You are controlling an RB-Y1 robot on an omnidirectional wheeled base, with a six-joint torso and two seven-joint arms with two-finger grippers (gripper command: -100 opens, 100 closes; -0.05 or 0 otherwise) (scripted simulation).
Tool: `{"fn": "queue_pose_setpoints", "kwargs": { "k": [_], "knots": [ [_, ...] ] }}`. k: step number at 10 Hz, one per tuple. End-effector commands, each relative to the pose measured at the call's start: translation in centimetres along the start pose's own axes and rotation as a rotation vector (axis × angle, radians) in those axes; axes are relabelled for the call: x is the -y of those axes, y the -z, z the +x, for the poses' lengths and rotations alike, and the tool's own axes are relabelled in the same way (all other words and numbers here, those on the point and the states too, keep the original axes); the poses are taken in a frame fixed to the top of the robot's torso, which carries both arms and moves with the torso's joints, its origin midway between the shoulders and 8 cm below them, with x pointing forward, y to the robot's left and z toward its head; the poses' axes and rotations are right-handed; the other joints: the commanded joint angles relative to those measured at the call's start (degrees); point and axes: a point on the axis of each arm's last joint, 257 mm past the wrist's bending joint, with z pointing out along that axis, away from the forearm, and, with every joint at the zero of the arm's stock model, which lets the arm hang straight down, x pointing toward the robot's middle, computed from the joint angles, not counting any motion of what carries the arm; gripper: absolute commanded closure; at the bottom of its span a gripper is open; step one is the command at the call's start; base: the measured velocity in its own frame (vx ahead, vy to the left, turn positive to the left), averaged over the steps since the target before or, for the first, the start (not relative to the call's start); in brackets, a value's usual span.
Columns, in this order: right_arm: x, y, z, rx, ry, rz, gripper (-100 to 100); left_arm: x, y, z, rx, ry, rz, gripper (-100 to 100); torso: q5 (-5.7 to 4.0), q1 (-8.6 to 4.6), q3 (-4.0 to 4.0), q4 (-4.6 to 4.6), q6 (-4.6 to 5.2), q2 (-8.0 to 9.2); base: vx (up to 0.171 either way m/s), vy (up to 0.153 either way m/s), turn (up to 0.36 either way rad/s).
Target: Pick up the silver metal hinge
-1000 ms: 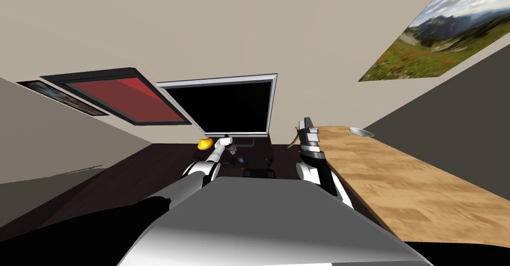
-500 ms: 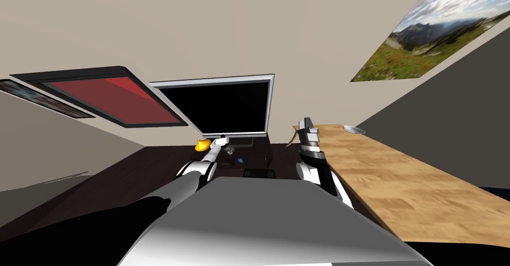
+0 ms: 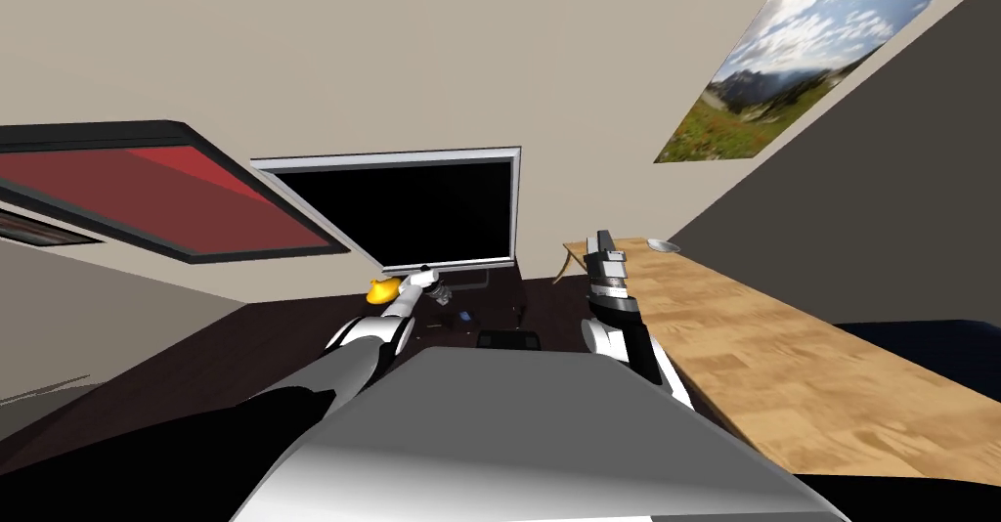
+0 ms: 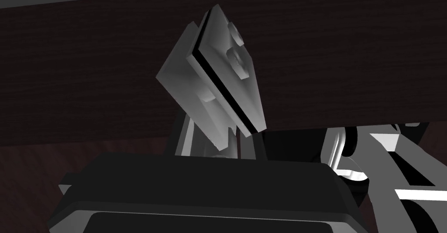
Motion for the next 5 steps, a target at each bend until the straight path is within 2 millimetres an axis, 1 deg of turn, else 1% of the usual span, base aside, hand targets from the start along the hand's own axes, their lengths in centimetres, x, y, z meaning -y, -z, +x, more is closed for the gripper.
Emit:
{"fn": "queue_pose_setpoints", "kwargs": {
  "k": [1,3,4,5],
  "knots": [
    [0.0,0.0,0.0,0.0,0.0,0.0,0,1.4,0.5,-0.4,0.001,0.023,0.001,100,0.0,0.0,0.0,0.0,0.0,0.0,-0.017,-0.058,-0.109],
    [0.0,0.0,0.0,0.0,0.0,0.0,0,4.0,1.3,-1.2,-0.004,0.059,0.005,100,-0.02,0.04,0.03,0.03,0.04,0.03,-0.032,-0.061,-0.186],
    [0.0,0.0,0.0,0.0,0.0,0.0,0,3.3,1.0,-0.7,0.0,0.051,0.003,100,-0.02,0.03,0.03,0.04,0.03,0.04,-0.012,-0.027,-0.028],
    [0.0,0.0,0.0,0.0,0.0,0.0,0,3.5,1.1,-0.7,0.0,0.051,0.004,0,0.0,0.11,0.02,0.04,0.03,-0.01,0.0,0.0,0.0]
  ]
}}
